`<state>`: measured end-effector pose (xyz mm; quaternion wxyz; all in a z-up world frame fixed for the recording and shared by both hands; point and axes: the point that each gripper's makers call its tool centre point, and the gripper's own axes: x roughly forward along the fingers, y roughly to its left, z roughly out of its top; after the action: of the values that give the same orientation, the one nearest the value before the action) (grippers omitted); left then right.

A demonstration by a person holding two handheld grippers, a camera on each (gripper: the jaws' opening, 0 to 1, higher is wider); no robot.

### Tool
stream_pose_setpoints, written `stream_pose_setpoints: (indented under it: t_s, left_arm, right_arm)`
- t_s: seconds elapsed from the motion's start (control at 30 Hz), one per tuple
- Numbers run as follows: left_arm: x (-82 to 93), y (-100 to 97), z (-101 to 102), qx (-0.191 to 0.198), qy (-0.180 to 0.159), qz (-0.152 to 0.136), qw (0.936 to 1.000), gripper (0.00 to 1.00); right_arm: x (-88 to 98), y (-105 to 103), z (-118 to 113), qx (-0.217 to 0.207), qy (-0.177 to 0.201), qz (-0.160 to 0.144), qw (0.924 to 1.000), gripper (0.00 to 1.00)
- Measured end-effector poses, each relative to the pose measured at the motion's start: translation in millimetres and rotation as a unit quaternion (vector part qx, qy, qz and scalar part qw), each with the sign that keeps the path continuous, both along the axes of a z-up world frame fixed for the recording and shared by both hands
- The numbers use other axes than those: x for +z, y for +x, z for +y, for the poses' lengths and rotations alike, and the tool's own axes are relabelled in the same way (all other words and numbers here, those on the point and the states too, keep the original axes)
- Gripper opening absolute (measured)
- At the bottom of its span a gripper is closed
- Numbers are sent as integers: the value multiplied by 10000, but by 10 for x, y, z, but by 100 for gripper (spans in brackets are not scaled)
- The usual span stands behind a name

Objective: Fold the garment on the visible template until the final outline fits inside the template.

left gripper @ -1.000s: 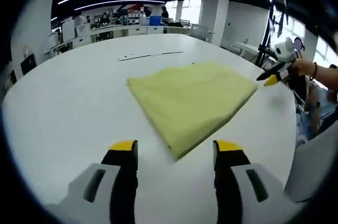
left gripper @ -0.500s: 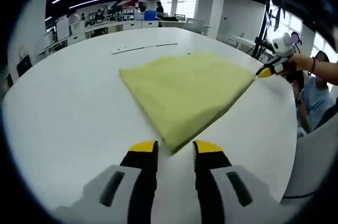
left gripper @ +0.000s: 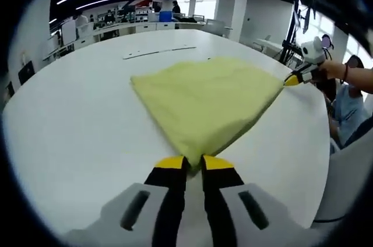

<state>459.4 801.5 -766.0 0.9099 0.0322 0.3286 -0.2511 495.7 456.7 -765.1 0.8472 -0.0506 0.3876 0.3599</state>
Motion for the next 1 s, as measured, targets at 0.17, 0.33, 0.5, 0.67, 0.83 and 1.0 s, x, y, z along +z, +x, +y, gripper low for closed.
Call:
stream_pose_setpoints:
  t_s: [0.17,0.33,0.5,0.67,0.83,1.0]
  left_arm:
    - [-27,-28,-2,-24,39,81,10000,2]
    - [-19,-36,-1,-92,140,53,9998,1]
    - [-6,-53,12,-97,89,77,9999,0]
    - [3,-115,-2,-185,150,90,9997,0]
    - [12,-195,-18,-233,158,112,9995,0]
    - [6,-282,-59,-320,155,149,9993,0]
  right_arm:
    - [15,4,-9,22,25,-32,10000,0]
    - [38,-25,-35,92,-39,-86,9999,0]
    - [47,-97,-51,182,-68,-74,9998,0]
    - [44,-179,-60,228,-89,-55,9997,0]
    - [48,-259,-95,230,-80,-26,9997,0]
    - [51,-331,-135,236,-78,3,9997,0]
